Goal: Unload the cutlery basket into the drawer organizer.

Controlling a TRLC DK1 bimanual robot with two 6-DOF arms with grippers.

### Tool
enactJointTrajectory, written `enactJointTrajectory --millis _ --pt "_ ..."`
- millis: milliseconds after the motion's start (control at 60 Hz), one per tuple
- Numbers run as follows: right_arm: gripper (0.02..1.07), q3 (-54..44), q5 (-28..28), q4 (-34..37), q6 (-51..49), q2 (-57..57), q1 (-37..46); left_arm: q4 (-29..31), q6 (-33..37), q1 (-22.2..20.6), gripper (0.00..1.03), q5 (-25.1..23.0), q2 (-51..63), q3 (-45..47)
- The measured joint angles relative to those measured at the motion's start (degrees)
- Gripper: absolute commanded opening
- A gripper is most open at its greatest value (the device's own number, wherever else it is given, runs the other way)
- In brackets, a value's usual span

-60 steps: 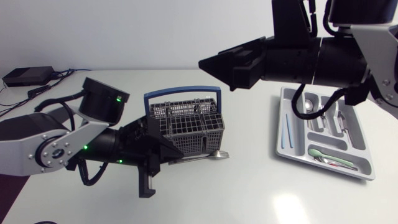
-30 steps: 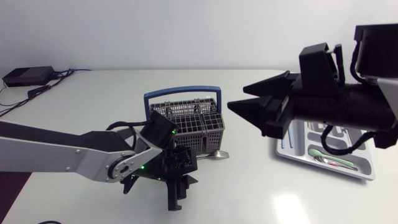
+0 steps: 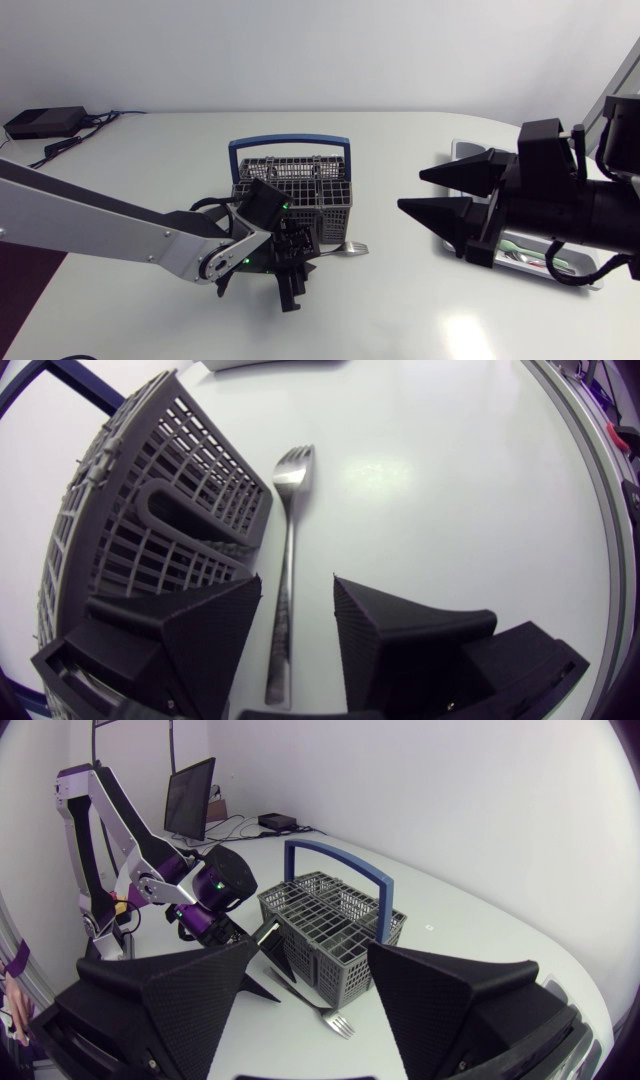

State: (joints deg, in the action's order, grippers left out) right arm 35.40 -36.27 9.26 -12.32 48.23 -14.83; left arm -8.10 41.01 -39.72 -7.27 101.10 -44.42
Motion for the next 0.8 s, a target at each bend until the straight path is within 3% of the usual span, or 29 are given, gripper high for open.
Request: enactJointTrajectory --millis 300,800 --pt "0.88 -0.3 -0.2 0.0 -1.0 -0.3 0.7 -3.0 0.2 1.0 0.71 1.8 1.3 -1.7" --pt "0.88 -2.7 -3.1 0.0 -1.5 -2.5 4.3 0.7 -0.8 -4.3 0.73 2.0 8.7 -9.5"
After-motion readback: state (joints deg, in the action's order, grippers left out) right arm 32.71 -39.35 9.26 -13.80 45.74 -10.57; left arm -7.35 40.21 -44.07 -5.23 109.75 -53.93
